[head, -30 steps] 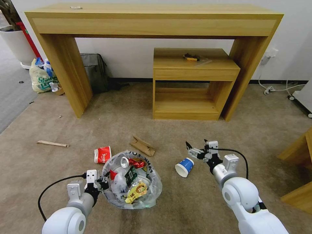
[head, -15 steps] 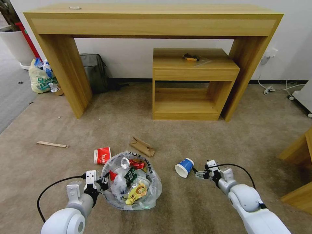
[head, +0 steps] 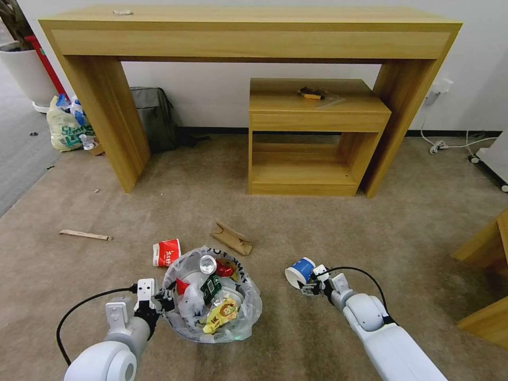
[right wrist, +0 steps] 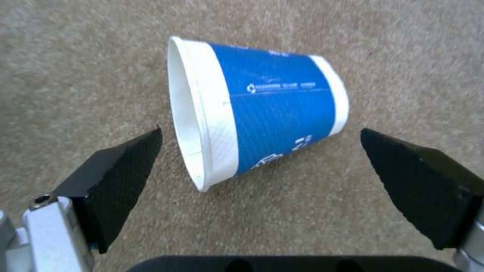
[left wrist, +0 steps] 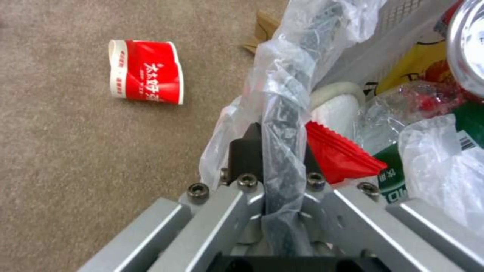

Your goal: Pick up the trash bin and place the garbage on the floor into it.

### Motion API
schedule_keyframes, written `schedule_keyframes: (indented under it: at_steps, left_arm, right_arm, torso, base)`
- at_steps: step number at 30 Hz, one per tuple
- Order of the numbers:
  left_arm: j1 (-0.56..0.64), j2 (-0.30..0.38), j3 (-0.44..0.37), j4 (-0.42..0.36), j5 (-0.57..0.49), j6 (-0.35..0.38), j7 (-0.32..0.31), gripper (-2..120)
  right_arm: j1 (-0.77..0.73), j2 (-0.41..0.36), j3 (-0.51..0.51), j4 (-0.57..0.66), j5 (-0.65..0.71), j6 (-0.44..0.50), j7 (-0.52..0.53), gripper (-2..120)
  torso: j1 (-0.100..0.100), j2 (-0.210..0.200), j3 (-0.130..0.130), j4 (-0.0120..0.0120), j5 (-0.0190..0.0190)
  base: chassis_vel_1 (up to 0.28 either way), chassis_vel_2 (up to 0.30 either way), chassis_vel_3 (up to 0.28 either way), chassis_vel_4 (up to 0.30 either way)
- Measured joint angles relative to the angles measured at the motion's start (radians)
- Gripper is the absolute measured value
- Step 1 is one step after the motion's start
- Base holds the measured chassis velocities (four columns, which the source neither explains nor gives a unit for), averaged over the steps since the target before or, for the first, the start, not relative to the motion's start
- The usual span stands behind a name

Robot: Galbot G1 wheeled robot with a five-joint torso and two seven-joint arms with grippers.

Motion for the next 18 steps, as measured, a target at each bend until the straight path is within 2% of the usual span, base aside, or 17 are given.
schedule_keyframes:
  at_steps: [6,8,10,13,14,16,18]
  left_arm:
    - [-0.003,0.0,0.004,0.001,0.002,0.0,0.0,0]
    - [-0.001,-0.002,0.004,0.002,0.003,0.0,0.0,0]
    - [-0.001,-0.002,0.004,0.001,0.003,0.0,0.0,0]
    - [0.0,-0.001,0.001,0.001,0.004,0.001,0.0,0]
    - [0.0,-0.001,0.001,0.001,0.004,0.001,0.0,0]
    - [0.0,-0.001,0.001,0.001,0.004,0.001,0.0,0]
    - [0.0,-0.001,0.001,0.001,0.004,0.001,0.0,0]
  right_arm:
    - [0.027,0.038,0.005,-0.075,-0.031,0.026,0.012,96]
    - [0.044,0.057,0.008,-0.129,-0.056,0.052,0.029,84]
    - [0.05,0.063,0.009,-0.143,-0.057,0.06,0.034,80]
    - [0.069,0.081,0.014,-0.187,-0.066,0.084,0.044,65]
    - [0.069,0.081,0.014,-0.187,-0.066,0.084,0.044,65]
    - [0.079,0.09,0.017,-0.214,-0.077,0.097,0.051,54]
    - [0.082,0.091,0.018,-0.221,-0.08,0.101,0.052,52]
  torso:
    - [0.0,0.0,0.0,0.0,0.0]
    - [0.0,0.0,0.0,0.0,0.0002]
    - [0.0,0.0,0.0,0.0,0.0001]
    - [0.0,0.0,0.0,0.0001,0.0002]
    - [0.0,0.0,0.0,0.0001,0.0002]
    - [0.0,0.0,0.0,0.0,0.0001]
    - [0.0,0.0,0.0,0.0,0.0001]
  base:
    - [0.0,0.0,0.0,0.0]
    - [0.0,0.0,0.0,0.0]
    - [0.0,0.0,0.0,0.0]
    - [0.0,0.0,0.0,0.0]
    - [0.0,0.0,0.0,0.0]
    - [0.0,0.0,0.0,0.0]
    - [0.0,0.0,0.0,0.0]
